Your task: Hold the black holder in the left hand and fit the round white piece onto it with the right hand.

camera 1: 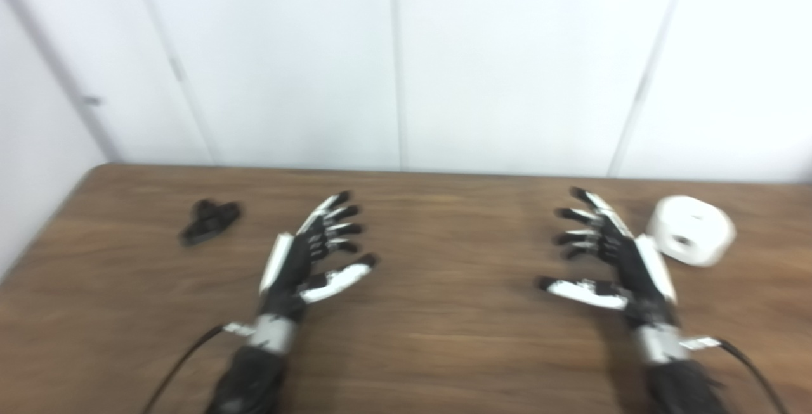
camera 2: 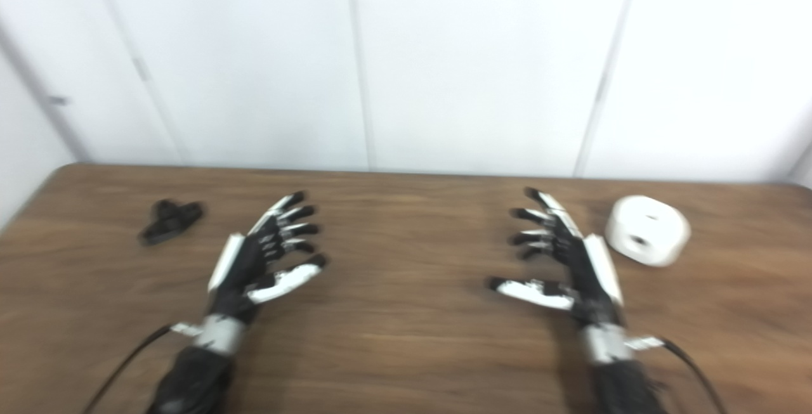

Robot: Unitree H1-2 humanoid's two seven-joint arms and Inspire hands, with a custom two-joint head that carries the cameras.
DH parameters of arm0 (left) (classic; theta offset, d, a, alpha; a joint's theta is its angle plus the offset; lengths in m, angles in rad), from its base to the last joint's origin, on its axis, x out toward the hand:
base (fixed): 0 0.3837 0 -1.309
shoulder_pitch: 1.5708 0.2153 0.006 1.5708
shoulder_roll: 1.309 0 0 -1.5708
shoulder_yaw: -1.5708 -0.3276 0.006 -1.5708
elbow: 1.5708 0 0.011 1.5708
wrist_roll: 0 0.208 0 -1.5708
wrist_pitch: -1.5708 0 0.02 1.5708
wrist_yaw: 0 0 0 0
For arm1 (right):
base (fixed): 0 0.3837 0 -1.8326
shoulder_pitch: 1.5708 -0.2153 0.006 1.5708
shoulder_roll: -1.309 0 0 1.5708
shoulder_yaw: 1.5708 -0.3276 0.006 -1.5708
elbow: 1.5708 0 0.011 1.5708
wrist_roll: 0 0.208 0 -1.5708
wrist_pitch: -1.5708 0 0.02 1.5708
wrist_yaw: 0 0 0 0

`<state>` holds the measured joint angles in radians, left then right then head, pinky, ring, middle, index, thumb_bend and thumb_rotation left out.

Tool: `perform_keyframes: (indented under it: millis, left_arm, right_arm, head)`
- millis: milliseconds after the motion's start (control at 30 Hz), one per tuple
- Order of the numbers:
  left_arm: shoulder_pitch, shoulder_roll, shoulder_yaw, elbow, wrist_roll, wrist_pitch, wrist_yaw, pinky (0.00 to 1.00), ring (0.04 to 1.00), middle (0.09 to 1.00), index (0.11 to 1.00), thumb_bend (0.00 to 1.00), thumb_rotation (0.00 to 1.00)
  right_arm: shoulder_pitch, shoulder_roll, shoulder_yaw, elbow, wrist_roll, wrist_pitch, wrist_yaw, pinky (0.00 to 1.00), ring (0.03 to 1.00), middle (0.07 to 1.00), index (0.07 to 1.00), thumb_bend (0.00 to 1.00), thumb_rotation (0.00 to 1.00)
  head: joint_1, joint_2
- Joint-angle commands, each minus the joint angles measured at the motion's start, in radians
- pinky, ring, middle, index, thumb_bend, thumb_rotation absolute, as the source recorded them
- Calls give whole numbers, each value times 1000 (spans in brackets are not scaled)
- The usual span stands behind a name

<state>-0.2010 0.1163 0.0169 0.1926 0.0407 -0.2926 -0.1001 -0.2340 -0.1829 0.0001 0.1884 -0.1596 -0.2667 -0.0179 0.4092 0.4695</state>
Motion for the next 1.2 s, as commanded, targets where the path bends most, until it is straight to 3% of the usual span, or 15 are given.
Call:
perform_keyframes:
  millis: [0,100,200,267,567,933,1033,1167]
  left_arm:
    - [-17,-29,-18,23,22,-21,27,620,748,845,906,710,133]
    - [-25,-44,-28,41,43,-27,43,621,747,843,903,715,129]
    - [-34,-53,-36,65,68,-42,62,623,750,838,894,723,141]
    - [-37,-53,-42,71,94,-45,75,620,751,835,884,716,146]
    - [-37,-44,-48,48,116,-27,87,612,741,814,846,705,115]
    - [-35,-19,-32,20,78,-27,68,554,685,786,808,676,28]
    - [-44,8,-21,20,49,-53,49,540,637,719,772,654,2]
    - [-57,64,-21,-13,148,-57,78,553,590,609,691,612,0]
  right_arm:
    - [-18,-26,-15,-12,24,-26,12,542,638,805,924,686,70]
    - [-9,-33,-23,-30,55,5,31,560,652,806,931,673,80]
    - [-2,-43,-22,-37,40,-6,30,569,664,799,929,639,16]
    - [0,-48,-20,-37,2,-11,10,530,641,786,921,669,91]
    - [-5,-50,-22,-38,-6,-18,15,513,626,791,921,671,136]
    - [-6,-52,-24,-33,8,-24,19,500,607,791,925,665,107]
    - [-3,-54,-25,-33,8,-23,18,500,603,789,921,662,123]
    - [-5,-54,-27,-27,2,-21,12,491,595,781,915,666,144]
  head:
    - [15,-3]
    - [73,-22]
    - [101,-35]
    - [111,-42]
    - [121,-42]
    - [120,-38]
    - [124,-33]
    - [124,-33]
